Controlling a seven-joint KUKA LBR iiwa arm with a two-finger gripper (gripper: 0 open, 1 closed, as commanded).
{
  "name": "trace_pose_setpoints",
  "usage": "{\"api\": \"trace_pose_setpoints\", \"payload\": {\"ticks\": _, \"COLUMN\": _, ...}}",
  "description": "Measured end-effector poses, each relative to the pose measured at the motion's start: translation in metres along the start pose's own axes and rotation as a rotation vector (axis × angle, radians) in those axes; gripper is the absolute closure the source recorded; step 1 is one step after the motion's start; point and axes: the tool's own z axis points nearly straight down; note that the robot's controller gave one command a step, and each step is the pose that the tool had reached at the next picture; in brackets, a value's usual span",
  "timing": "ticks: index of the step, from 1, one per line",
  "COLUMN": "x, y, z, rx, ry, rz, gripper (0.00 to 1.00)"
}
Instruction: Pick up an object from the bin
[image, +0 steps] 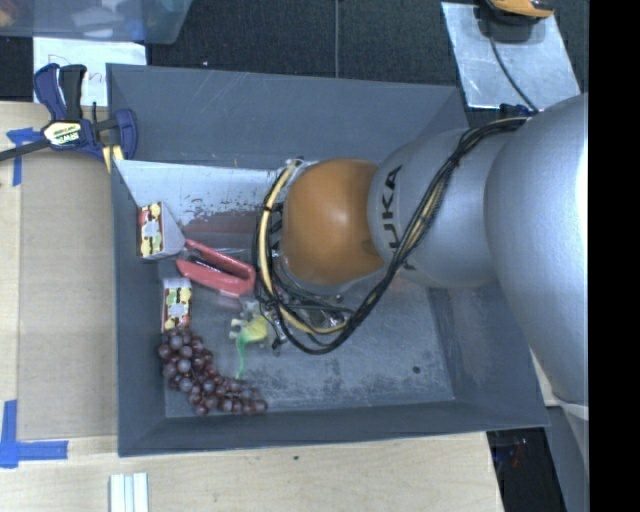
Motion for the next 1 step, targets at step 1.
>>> {"api": "trace_pose_setpoints", "payload": {"ticks": 1, "x": -0.0002, "y": 0.0, "z": -0.0034, "rx": 0.0, "ry": -0.002, "rz": 0.001, "gripper": 1.0}}
